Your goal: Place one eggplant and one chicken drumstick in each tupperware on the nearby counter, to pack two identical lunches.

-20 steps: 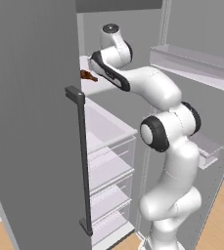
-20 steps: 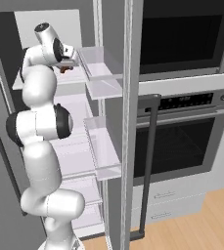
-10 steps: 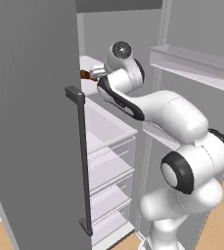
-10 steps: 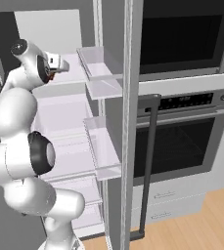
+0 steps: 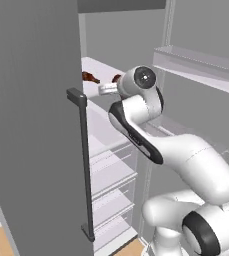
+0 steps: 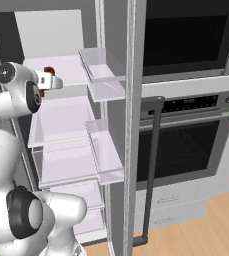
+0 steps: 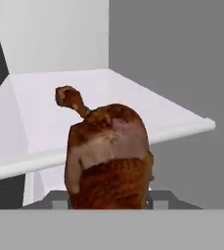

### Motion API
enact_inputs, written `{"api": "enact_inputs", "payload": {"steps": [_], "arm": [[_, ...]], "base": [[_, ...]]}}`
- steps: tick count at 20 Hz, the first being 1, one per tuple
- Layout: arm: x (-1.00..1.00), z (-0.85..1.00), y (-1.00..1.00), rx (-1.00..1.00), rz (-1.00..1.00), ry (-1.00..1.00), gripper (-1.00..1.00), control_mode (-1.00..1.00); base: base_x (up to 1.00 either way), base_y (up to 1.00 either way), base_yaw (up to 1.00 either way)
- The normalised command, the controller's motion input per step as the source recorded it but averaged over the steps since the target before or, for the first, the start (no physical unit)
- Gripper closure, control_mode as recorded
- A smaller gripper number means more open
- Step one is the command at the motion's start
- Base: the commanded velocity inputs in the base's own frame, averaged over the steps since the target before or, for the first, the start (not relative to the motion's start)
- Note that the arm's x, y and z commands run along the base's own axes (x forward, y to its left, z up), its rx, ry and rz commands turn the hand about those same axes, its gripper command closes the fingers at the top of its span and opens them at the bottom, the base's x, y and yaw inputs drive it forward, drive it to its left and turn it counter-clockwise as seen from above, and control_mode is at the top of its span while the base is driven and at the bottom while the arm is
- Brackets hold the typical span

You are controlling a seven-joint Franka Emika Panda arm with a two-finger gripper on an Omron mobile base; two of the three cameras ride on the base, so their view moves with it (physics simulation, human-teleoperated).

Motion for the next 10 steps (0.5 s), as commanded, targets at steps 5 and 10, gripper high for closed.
{"api": "enact_inputs", "payload": {"steps": [5, 10], "arm": [[-1.0, -0.75, -0.01, -0.02, 0.01, 0.4, 1.0, -1.0], [-0.82, -1.0, -0.17, -0.01, 0.01, 0.13, 1.0, -1.0]], "base": [[0.0, 0.0, 0.0], [0.0, 0.0, 0.0]]}}
